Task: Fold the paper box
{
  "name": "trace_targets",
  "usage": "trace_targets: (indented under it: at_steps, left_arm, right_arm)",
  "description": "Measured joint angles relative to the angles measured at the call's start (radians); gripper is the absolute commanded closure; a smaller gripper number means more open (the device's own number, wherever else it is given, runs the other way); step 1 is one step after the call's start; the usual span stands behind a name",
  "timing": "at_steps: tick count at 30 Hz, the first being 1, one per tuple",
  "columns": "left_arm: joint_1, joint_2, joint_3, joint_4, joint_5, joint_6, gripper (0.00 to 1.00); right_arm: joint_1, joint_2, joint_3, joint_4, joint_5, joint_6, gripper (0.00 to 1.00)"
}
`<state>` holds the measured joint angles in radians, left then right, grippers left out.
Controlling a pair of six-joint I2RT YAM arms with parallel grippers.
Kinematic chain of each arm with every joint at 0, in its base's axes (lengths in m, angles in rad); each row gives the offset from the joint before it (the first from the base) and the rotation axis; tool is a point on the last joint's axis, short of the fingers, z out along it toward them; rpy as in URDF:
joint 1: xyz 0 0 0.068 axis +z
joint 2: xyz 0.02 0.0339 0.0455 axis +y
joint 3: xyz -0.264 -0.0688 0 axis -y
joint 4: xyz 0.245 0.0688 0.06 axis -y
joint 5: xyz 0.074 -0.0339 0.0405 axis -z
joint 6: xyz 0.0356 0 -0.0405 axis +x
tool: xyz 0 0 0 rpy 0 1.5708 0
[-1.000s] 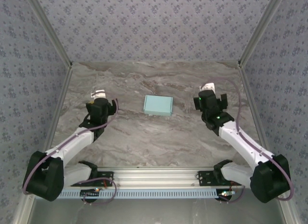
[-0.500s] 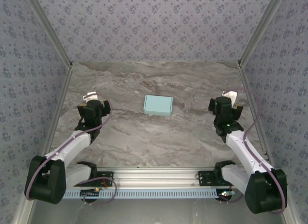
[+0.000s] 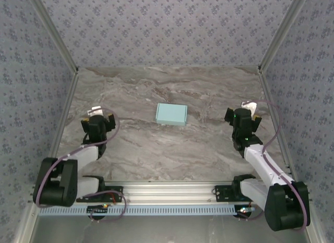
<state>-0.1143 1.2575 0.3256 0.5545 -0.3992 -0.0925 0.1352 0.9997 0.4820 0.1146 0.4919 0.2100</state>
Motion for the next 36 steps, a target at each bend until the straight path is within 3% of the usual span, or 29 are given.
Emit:
trace_targets:
  at_steps: [10,19,28,36]
  left_arm:
    - [0.024,0.195,0.054,0.155,0.132,0.093,0.01]
    - [0.134,0.282,0.065,0.217,0.301,0.077,0.01]
    - [0.133,0.282,0.067,0.229,0.332,0.073,0.01]
    - [0.133,0.282,0.067,0.229,0.333,0.073,0.01]
  right_arm:
    - [0.002,0.003,-0.022,0.068,-0.051,-0.05,0.01]
    - [0.011,0.068,-0.069,0.187,-0.073,-0.109,0.01]
    - [0.005,0.31,-0.093,0.362,-0.075,-0.19,0.01]
    - [-0.038,0.35,-0.112,0.534,-0.14,-0.227,0.01]
